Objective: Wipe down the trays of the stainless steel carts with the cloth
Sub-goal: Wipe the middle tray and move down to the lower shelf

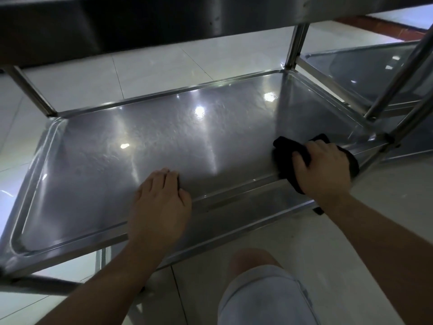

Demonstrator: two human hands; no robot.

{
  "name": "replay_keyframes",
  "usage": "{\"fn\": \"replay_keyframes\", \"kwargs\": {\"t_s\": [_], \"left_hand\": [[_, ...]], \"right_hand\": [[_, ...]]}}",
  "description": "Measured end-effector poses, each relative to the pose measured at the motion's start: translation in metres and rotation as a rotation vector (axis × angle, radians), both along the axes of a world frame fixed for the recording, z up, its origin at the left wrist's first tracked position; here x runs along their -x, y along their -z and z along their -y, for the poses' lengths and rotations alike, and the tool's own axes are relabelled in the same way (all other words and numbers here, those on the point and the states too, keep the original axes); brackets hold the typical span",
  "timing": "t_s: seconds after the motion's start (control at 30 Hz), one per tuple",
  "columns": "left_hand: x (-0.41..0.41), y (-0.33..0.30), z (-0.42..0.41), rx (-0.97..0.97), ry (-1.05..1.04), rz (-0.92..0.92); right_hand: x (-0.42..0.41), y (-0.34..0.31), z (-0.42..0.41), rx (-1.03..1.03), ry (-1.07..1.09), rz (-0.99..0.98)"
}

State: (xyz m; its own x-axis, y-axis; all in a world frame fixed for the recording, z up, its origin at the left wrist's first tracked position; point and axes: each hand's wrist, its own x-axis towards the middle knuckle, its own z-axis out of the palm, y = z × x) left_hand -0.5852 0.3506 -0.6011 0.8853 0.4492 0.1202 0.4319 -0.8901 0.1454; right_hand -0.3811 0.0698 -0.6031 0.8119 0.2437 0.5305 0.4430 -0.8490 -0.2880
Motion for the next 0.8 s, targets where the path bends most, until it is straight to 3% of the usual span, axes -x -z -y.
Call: {"fn": "replay_keyframes", "kwargs": {"t_s": [0.3,0.5,0.8], "left_hand": [[0.000,0.000,-0.006,0.087,0.003,0.022],[0.002,-0.003,-0.013,0.145,0.040,0.027],[-0.002,-0.004,-0.006,0.201,-0.010,0.038]], "right_hand": [[0.133,0.010,-0.130,-0.003,-0.279,-0.077],[0.125,0.006,-0.122,0.103,-0.446,0.036],[0.043,-0.008,-0.037,0.167,-0.142,-0.014]]}}
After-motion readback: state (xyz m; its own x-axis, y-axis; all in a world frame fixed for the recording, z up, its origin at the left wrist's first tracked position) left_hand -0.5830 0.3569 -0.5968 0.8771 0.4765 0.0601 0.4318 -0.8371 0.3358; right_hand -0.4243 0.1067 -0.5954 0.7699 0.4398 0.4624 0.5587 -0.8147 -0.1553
